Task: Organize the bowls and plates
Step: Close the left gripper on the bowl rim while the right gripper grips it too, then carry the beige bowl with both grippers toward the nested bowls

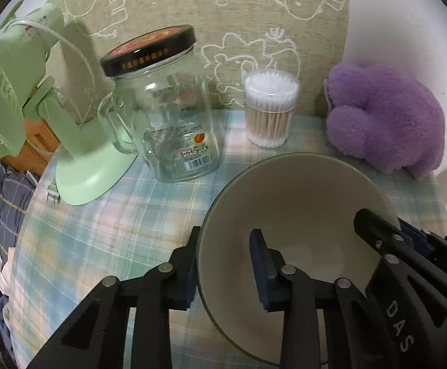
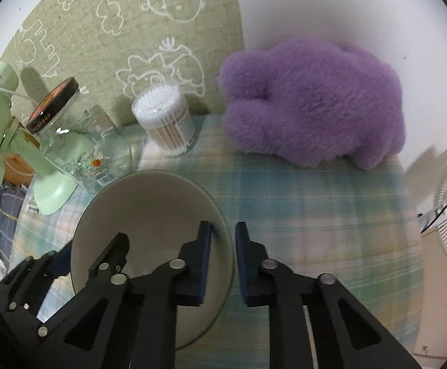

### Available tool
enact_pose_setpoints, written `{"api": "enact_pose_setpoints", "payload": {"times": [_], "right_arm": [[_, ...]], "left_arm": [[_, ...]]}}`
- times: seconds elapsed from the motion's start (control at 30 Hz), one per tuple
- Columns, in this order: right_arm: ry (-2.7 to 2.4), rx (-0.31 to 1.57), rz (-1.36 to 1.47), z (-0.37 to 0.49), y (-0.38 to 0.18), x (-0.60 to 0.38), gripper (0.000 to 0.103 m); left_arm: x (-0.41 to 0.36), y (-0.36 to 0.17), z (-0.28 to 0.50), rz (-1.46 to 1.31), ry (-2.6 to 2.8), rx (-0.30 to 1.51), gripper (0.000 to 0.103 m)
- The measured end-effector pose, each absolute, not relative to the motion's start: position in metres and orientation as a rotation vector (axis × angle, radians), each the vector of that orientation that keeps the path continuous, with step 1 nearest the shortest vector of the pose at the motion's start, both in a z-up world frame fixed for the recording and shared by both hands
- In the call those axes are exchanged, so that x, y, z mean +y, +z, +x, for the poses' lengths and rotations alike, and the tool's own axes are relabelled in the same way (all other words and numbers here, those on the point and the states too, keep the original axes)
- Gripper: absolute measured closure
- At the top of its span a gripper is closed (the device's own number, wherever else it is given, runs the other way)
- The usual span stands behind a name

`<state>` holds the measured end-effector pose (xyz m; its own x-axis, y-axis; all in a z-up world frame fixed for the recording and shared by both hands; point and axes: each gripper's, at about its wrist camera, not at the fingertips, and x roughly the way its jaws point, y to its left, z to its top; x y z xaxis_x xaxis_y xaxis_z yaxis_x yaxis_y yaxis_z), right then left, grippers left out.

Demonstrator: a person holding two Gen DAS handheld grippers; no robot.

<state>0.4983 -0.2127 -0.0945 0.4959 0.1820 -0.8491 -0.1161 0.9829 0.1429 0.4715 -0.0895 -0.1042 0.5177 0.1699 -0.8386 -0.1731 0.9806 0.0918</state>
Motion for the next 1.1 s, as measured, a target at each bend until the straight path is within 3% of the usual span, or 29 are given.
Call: {"api": "enact_pose_setpoints", "payload": {"times": [0.1, 0.5, 1.1], "right_arm": [[0.178, 1.034, 0.054, 0.497, -0.094, -0.211, 0.086], [0.152, 1.025, 0.025, 0.472, -0.076, -0.223, 0.087], [0.124, 0.956, 0.039, 0.389, -0.009, -0.226, 0.087]], "left_arm": [[-0.09, -0.104, 0.469, 0.016, 0.219, 1.007, 0.082], [-0.101, -0.089, 0.444, 0.019, 0.175, 1.014, 0.082], [-0.106, -0.023, 0.365, 0.026, 0.141, 0.915, 0.082]]}}
